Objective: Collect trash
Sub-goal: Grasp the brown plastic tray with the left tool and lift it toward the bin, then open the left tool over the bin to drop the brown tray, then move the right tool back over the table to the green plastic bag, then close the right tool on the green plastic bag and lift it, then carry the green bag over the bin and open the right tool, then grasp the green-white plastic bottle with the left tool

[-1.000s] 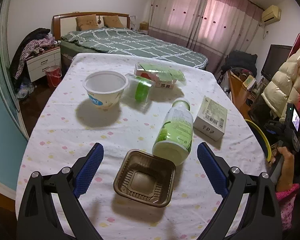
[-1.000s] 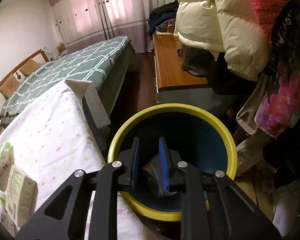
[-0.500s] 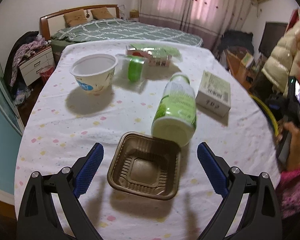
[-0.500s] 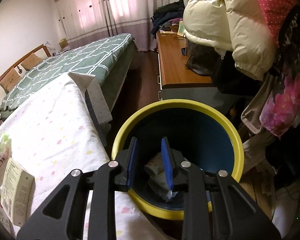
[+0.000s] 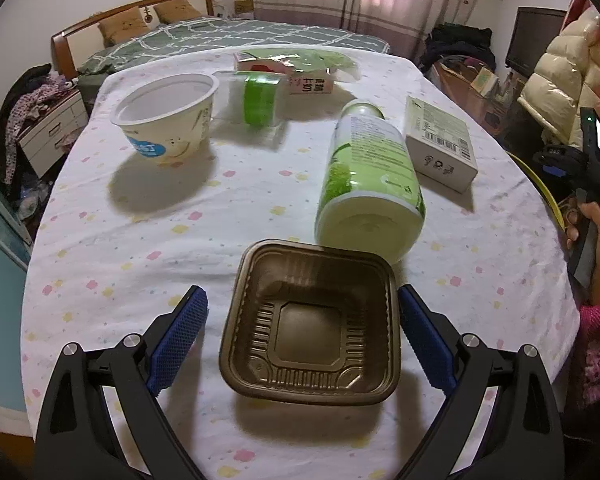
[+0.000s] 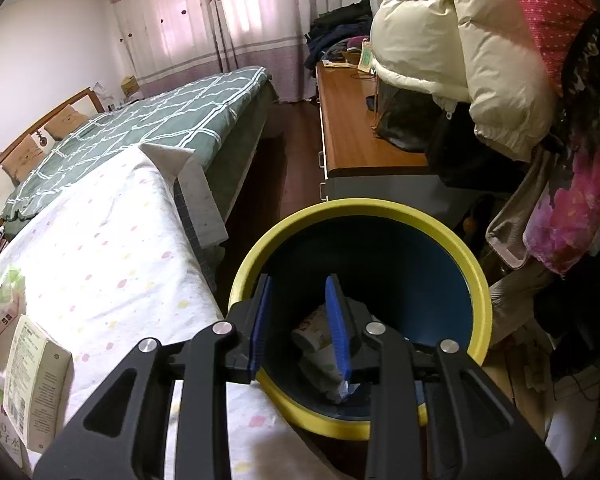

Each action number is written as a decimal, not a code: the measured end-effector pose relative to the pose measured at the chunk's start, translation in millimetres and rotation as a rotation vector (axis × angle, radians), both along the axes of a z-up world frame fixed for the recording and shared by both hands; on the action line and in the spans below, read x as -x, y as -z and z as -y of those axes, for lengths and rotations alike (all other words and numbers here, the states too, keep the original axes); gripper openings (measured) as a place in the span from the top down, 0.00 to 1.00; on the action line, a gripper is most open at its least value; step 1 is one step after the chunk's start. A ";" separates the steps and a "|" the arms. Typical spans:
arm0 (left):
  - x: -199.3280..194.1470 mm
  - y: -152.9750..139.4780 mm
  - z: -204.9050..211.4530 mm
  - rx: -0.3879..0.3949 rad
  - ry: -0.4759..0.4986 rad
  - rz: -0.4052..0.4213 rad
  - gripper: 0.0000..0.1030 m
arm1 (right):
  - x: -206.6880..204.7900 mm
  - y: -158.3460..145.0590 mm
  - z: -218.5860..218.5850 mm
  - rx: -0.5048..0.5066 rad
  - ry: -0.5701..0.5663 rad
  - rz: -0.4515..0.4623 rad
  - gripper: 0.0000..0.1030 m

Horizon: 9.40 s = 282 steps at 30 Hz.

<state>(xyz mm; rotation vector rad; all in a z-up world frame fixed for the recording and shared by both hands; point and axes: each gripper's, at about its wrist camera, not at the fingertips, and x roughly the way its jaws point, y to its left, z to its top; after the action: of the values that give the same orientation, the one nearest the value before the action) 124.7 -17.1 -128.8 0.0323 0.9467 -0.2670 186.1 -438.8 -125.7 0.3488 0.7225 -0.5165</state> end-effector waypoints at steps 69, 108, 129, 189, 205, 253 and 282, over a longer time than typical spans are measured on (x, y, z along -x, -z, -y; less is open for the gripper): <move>-76.2 -62.0 363.0 0.206 0.418 -0.020 0.07 | 123.9 -12.7 119.8 -0.030 0.039 0.086 0.52; -62.1 -60.6 -88.7 0.139 -0.509 0.335 0.05 | 8.6 -28.3 -154.4 0.078 -0.471 0.017 0.49; -47.0 -35.8 -126.7 0.144 -0.703 0.326 0.05 | -79.9 -56.2 -291.7 0.068 -0.752 0.016 0.38; -45.7 -46.7 -74.7 -0.042 -0.579 0.414 0.05 | -135.2 -105.8 -252.5 0.047 -0.674 0.084 0.98; -43.3 -53.1 -70.1 -0.058 -0.563 0.459 0.05 | 6.9 -55.0 -19.7 0.131 -0.181 -0.014 0.97; -1.1 -36.9 18.0 0.107 -0.009 0.234 0.06 | 15.8 -15.9 13.5 0.000 -0.107 -0.016 0.58; -22.9 -94.9 33.4 0.025 0.134 0.320 0.49 | 16.0 -21.6 2.4 -0.013 -0.143 0.004 0.58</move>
<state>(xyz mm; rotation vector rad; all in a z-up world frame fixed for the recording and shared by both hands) 147.6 -50.4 -33.9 0.1123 0.6233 -0.3847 170.1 -441.2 -104.1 0.3076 0.7411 -0.3761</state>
